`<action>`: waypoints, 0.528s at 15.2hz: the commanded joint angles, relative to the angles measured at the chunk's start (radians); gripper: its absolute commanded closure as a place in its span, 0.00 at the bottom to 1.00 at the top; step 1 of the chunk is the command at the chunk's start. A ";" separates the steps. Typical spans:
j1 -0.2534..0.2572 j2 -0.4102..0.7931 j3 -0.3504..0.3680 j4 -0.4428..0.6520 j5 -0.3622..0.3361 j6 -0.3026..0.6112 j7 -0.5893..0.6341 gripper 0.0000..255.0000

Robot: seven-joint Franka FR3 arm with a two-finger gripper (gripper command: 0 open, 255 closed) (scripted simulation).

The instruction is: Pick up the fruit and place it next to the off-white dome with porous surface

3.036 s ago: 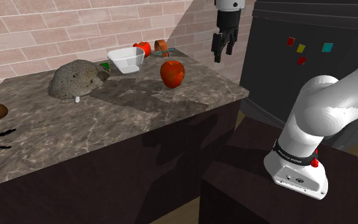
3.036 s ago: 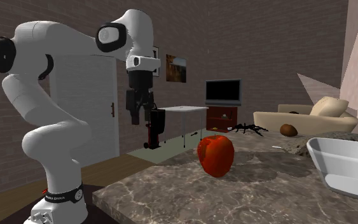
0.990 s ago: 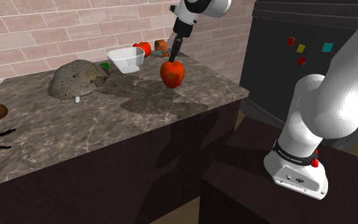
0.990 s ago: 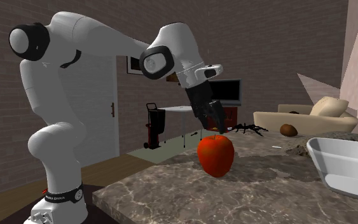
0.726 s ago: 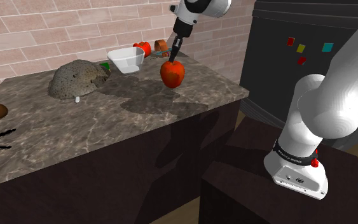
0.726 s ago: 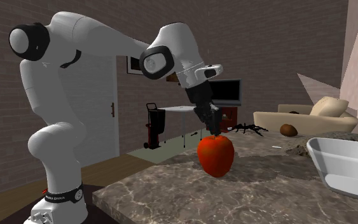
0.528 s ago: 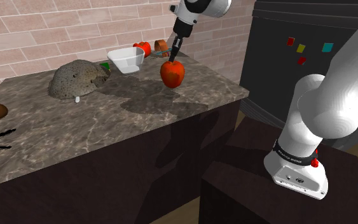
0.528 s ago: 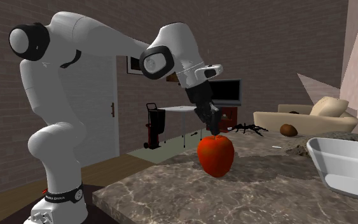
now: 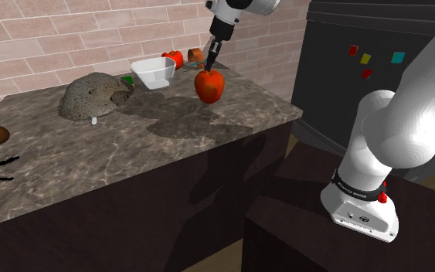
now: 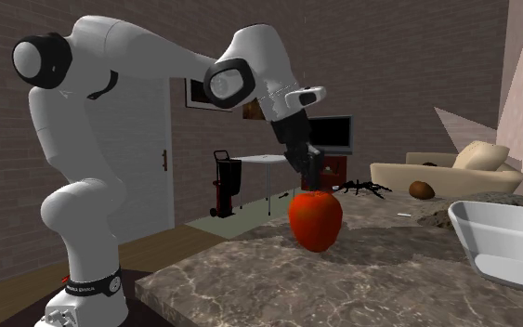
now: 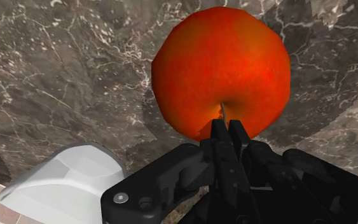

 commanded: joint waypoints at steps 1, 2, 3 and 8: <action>-0.002 -0.006 0.001 0.022 -0.006 -0.027 0.007 1.00; -0.002 -0.008 0.002 0.033 -0.008 -0.040 0.010 1.00; -0.003 -0.009 0.003 0.045 -0.010 -0.053 0.014 1.00; -0.004 -0.013 0.006 0.108 -0.019 -0.118 0.030 1.00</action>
